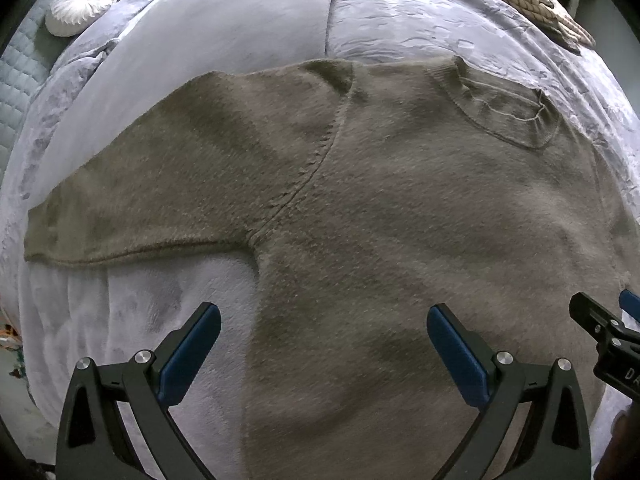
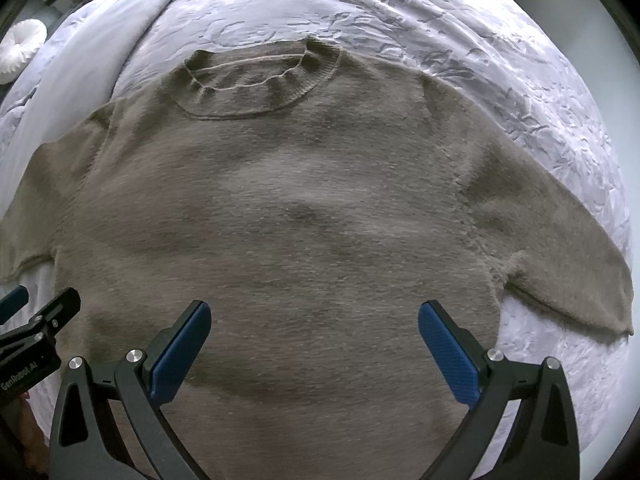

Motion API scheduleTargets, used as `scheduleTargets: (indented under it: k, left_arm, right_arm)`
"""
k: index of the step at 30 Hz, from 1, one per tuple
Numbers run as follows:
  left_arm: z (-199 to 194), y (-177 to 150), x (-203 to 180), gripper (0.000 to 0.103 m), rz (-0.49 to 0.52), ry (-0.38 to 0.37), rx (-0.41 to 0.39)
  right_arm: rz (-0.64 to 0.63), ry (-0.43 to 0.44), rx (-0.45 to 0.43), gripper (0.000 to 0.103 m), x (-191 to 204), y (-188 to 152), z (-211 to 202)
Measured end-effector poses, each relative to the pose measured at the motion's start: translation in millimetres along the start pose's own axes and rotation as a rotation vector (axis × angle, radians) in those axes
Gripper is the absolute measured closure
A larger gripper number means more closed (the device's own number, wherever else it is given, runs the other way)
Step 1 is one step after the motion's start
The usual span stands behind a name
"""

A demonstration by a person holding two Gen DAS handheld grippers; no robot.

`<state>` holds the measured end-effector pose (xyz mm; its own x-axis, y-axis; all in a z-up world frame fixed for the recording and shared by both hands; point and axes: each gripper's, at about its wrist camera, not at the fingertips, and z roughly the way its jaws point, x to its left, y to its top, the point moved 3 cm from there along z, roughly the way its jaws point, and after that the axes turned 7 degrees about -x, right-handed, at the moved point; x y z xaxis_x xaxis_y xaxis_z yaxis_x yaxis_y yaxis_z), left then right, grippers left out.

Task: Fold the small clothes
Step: 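Grasp the sweater sleeve cuff with the left gripper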

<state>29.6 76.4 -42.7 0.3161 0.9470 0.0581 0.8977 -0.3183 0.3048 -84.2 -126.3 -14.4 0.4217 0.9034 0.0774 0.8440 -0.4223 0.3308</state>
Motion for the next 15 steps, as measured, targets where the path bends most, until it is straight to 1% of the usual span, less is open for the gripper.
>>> scheduleTargets:
  k: [1, 2, 6, 8, 12, 15]
  left_arm:
    - [-0.7, 0.1, 0.2, 0.0, -0.001, -0.001, 0.0]
    - [-0.7, -0.1, 2.9, 0.0, -0.003, -0.005, 0.001]
    - [-0.8, -1.9, 16.0, 0.0, -0.022, -0.022, 0.004]
    - [-1.3, -3.3, 24.8, 0.0, -0.039, -0.036, -0.001]
    - [0.3, -6.9, 55.5, 0.0, -0.102, -0.072, -0.014]
    - [2.6, -8.2, 92.8, 0.0, -0.184, -0.108, -0.034]
  right_arm:
    - [-0.003, -0.001, 0.001, 0.0, 1.0, -0.3, -0.2]
    - [-0.009, -0.009, 0.012, 0.0, 12.8, 11.1, 8.1]
    - [-0.015, -0.004, 0.017, 0.0, 21.6, 11.4, 9.3]
    - [-0.005, 0.031, 0.011, 0.0, 24.9, 11.6, 8.6]
    - [0.004, 0.098, -0.017, 0.0, 37.2, 11.5, 3.8]
    - [-0.024, 0.158, -0.006, 0.0, 51.5, 10.3, 0.5]
